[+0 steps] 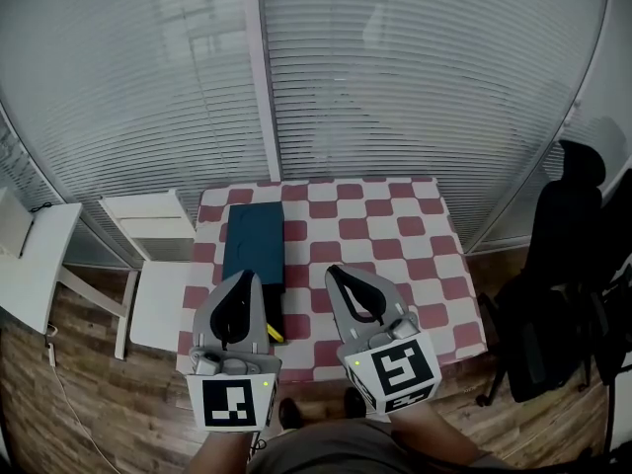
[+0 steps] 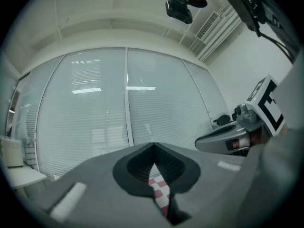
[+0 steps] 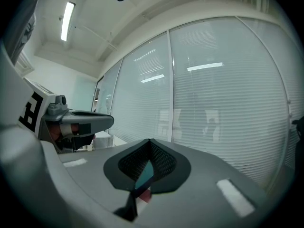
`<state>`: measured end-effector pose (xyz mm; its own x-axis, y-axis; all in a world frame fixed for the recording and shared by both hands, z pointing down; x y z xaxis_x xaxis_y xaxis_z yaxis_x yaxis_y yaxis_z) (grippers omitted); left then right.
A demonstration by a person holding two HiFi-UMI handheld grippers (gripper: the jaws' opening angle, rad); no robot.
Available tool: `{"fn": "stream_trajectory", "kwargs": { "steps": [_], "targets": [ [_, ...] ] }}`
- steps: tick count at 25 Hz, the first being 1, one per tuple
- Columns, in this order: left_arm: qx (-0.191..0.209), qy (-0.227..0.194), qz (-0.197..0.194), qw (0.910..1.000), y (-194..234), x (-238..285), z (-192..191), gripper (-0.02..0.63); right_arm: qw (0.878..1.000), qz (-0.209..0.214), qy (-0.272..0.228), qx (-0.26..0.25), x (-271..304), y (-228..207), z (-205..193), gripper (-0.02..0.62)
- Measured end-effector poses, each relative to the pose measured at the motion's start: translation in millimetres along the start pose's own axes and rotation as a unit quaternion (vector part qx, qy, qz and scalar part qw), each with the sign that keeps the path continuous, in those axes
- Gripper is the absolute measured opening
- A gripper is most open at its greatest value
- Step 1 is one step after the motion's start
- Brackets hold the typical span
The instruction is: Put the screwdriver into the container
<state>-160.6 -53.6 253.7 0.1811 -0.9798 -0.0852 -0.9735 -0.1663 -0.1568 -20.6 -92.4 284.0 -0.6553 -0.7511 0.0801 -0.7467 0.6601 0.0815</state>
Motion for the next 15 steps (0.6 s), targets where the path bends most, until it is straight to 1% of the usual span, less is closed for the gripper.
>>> {"fn": "stream_trajectory", "kwargs": {
  "steps": [8, 15],
  "targets": [
    [0.005, 0.004, -0.003, 1.0, -0.1, -2.0, -1.5, 0.0, 1.0, -0.007, 0.004, 0.005, -2.2, 0.6, -1.9, 0.023],
    [0.011, 0.008, -0.004, 0.9999, -0.5, -4.0, -2.9, 0.0, 1.0, -0.004, 0.002, 0.0, -3.1, 2.0, -2.9, 0.023]
  ]
}}
Point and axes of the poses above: the fingertips, and each gripper's own axes: x forward along the fingers, y to its left, z out of its top, the point moved 5 cm from there along -x, backward along the fingers, and after that the axes turned 1 degree about -y, right-handed, at the moved point
